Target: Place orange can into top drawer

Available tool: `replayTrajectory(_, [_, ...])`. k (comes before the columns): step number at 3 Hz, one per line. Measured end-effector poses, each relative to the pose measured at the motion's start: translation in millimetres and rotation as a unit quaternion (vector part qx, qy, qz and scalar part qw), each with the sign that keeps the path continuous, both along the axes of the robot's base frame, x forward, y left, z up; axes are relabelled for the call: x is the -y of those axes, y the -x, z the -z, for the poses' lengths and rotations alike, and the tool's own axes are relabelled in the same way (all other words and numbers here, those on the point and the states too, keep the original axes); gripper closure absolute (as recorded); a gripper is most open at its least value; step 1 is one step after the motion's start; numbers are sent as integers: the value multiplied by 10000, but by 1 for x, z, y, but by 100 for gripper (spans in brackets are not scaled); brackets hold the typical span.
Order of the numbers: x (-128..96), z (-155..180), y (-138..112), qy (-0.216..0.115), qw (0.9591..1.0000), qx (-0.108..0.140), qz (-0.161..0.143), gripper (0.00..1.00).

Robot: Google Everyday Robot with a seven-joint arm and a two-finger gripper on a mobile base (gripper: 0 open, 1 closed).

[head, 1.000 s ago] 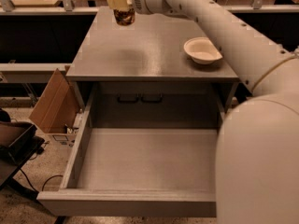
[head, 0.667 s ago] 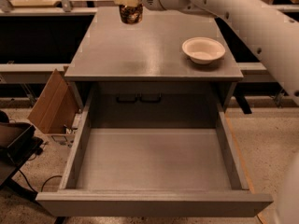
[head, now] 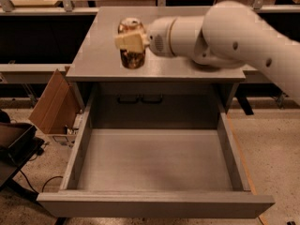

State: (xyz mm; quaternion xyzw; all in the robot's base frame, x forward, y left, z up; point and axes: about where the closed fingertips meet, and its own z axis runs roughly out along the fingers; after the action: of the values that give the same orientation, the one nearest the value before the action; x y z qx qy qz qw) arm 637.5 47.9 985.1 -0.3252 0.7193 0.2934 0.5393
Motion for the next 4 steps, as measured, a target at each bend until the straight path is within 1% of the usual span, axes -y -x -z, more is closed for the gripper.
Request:
replayTrajectory(1, [22,73,54,76,9981,-542,-299,100])
replayTrajectory(2, [77,136,96,95,9948,-1006,-95,100])
replayTrajectory(3, [75,139,95,105,9950,-988,-128,100])
replayTrajectory(4, [51,180,90,228,9956,-779,-470,100])
